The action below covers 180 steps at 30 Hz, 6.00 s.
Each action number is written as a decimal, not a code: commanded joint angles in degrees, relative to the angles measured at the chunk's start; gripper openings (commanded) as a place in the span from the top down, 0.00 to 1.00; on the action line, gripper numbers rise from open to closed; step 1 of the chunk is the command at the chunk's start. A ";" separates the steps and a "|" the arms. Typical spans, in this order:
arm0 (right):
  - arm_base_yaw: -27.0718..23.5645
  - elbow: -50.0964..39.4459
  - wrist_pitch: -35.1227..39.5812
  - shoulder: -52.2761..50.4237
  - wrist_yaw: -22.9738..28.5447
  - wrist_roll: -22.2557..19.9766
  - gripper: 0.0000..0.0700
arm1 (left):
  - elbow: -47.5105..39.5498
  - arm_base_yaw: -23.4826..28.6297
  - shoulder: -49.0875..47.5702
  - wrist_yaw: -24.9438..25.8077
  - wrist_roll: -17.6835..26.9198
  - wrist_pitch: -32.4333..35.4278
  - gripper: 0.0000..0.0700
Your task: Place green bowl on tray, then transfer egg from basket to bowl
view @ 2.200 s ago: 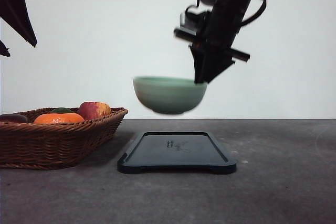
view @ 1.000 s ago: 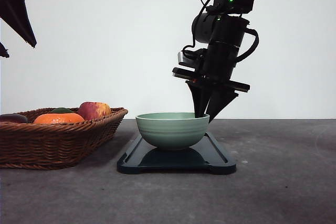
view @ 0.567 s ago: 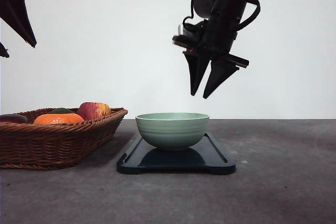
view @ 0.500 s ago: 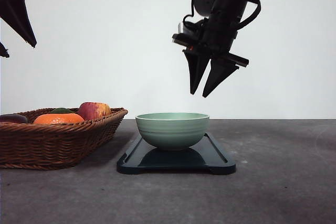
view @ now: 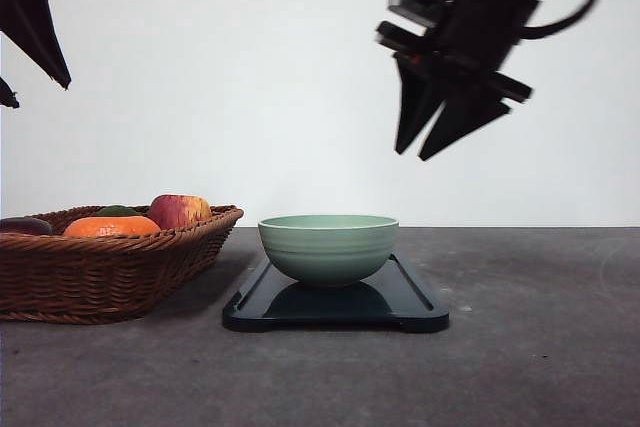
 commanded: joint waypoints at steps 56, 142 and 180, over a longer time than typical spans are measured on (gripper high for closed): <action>-2.86 -29.57 3.73 -35.62 0.30 -0.66 0.73 | 21.31 -6.93 43.65 -9.64 6.42 -1.63 0.38; -2.86 -29.57 4.29 -35.62 0.31 -0.87 0.73 | 22.31 -29.31 50.07 -6.16 4.07 25.54 0.69; -2.86 -29.57 4.25 -35.62 0.30 -0.87 0.73 | 34.18 -29.62 51.56 -6.14 3.04 9.66 0.50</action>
